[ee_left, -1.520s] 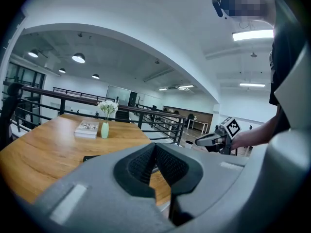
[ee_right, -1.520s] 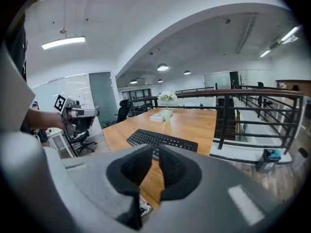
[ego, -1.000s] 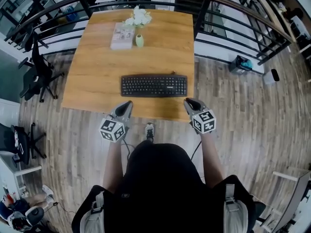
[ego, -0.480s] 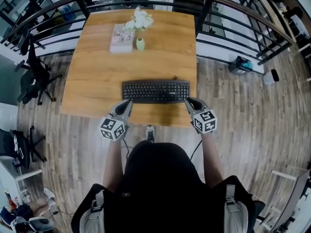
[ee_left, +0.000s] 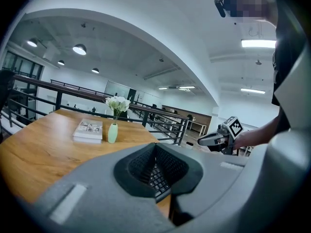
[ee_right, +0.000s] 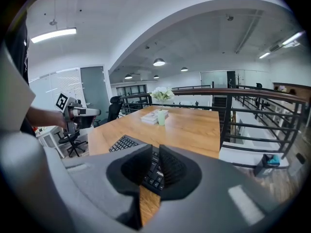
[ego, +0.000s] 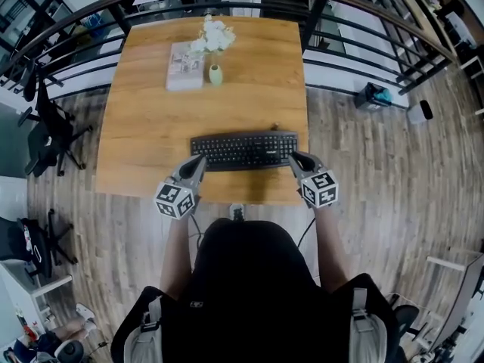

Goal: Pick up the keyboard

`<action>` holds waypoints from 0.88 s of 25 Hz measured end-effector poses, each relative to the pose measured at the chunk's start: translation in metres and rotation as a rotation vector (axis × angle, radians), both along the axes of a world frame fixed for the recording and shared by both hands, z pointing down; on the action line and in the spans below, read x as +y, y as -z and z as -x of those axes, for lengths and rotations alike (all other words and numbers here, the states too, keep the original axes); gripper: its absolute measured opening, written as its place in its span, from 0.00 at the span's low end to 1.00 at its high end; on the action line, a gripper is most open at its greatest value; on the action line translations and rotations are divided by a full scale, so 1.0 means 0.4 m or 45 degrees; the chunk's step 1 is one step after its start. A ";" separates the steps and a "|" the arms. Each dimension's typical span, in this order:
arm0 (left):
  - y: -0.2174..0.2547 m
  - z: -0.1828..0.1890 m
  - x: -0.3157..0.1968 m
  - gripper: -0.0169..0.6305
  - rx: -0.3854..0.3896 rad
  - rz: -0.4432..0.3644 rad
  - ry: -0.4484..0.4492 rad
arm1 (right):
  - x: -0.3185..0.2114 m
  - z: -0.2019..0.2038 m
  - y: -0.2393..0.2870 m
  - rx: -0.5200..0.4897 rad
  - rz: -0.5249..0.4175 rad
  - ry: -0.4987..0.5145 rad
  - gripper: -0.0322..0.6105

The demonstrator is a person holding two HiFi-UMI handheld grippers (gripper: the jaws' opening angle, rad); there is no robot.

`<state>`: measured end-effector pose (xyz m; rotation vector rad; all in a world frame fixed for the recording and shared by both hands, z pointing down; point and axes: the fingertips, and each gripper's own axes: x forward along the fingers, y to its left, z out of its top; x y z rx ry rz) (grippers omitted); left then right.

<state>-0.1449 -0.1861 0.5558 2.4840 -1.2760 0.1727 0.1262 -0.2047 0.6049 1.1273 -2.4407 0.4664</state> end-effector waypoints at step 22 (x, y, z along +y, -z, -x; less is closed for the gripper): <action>-0.058 0.093 -0.088 0.04 0.051 0.013 -0.067 | -0.028 0.073 -0.028 0.087 0.003 -0.063 0.12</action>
